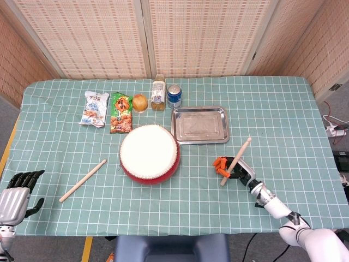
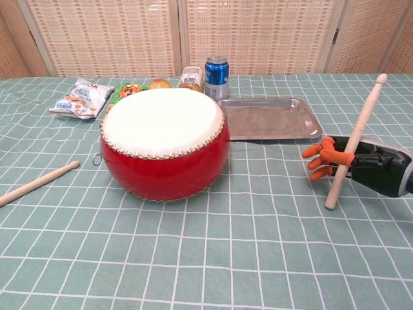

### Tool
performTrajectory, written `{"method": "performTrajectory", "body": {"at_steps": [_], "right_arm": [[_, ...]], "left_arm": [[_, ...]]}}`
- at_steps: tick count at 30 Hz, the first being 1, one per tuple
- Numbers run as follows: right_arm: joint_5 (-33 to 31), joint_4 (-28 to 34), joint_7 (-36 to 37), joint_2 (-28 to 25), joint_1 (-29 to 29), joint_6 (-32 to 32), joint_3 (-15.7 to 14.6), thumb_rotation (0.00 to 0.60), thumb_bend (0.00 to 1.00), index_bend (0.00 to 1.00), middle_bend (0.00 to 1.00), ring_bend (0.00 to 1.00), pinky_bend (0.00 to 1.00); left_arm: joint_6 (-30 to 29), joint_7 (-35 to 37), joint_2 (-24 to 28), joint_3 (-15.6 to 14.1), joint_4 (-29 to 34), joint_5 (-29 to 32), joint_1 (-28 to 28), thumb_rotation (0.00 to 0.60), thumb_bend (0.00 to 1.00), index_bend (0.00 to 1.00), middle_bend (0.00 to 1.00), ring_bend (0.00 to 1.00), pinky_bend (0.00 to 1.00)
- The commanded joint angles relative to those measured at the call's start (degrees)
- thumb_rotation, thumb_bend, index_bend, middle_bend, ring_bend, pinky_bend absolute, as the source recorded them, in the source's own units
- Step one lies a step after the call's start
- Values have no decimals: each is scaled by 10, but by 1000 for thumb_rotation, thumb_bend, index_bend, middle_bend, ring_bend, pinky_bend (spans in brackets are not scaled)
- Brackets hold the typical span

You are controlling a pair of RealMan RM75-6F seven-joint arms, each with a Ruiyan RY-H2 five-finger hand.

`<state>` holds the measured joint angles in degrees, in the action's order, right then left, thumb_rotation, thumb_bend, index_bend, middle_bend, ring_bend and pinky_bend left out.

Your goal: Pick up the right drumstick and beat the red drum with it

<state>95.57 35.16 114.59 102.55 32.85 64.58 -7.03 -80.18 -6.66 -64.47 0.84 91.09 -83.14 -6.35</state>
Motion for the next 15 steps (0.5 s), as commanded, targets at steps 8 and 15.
{"method": "performTrajectory", "body": {"at_steps": [8, 15], "right_arm": [[-30, 46, -47, 6, 8, -26, 25, 600, 340, 868, 692, 762, 787], [-34, 107, -57, -19, 15, -30, 32, 600, 340, 968, 804, 926, 983]], "left_arm": [[2, 11, -2, -1, -8, 0, 1, 600, 302, 127, 150, 106, 102], [1, 13, -2, -1, -10, -2, 0, 600, 301, 120, 150, 99, 100]]}}
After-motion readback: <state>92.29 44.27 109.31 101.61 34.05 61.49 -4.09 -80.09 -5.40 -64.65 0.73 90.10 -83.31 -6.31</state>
